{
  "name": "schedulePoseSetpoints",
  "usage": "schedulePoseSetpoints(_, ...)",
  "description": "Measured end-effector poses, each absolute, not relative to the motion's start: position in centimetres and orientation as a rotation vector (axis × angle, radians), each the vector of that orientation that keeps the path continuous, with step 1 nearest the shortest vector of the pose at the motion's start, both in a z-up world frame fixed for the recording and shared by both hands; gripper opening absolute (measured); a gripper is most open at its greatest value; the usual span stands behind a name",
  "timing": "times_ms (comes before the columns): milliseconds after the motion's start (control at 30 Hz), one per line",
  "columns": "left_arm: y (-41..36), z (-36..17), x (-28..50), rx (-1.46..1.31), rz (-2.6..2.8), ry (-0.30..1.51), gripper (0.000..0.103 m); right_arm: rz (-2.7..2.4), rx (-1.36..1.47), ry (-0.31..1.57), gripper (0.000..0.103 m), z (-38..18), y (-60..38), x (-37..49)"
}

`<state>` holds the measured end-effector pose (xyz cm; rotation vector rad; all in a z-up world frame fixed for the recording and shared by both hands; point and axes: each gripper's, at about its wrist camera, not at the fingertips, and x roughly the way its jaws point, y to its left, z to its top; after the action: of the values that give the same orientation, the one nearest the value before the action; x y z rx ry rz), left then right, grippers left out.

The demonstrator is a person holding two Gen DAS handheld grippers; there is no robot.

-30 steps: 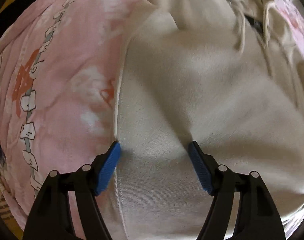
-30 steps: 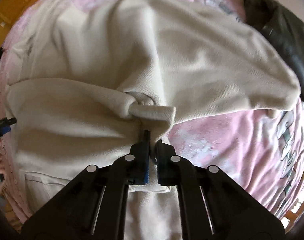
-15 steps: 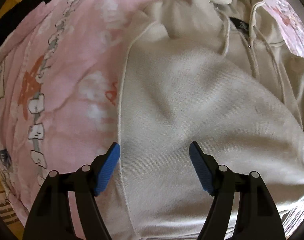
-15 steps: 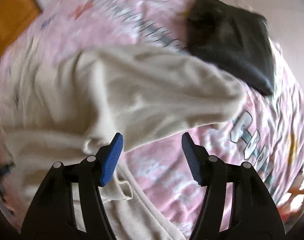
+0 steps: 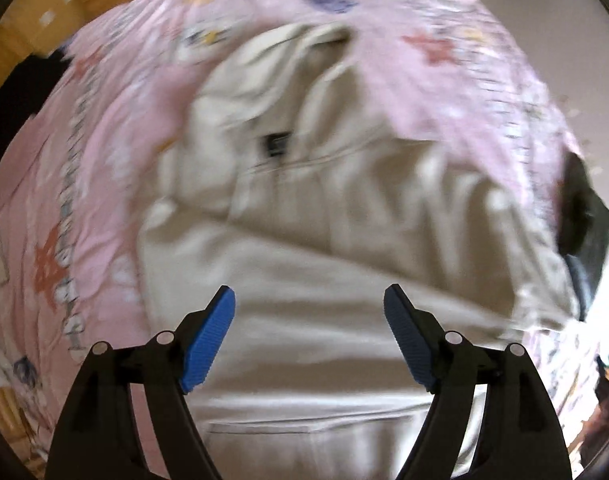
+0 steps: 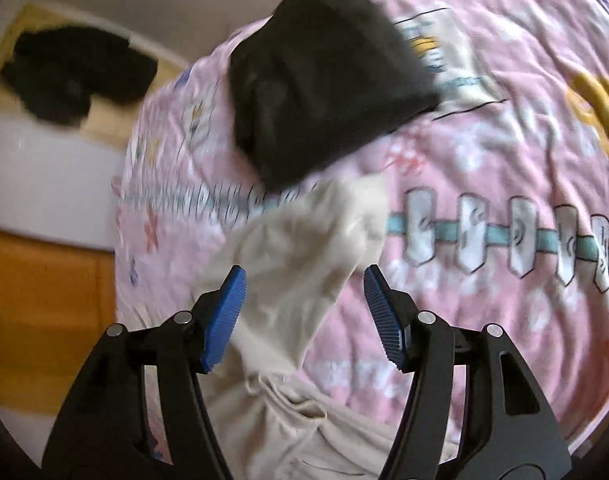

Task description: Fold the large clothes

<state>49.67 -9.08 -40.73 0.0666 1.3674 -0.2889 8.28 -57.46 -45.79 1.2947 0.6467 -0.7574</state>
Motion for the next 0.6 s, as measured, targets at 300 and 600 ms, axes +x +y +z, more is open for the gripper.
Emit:
schedulePoseSetpoints(300,-24.0,-40.9,45.2,0.226,-0.502,1.364,0.079,-0.572,1.613,0.637,0.060,-58.0,-62.2,9.4)
schedulePoseSetpoints(600,-30.0,-48.1,42.7,0.285,-0.456,1.542,0.079,-0.607,1.691,0.577,0.060,-64.4,-62.8,11.3)
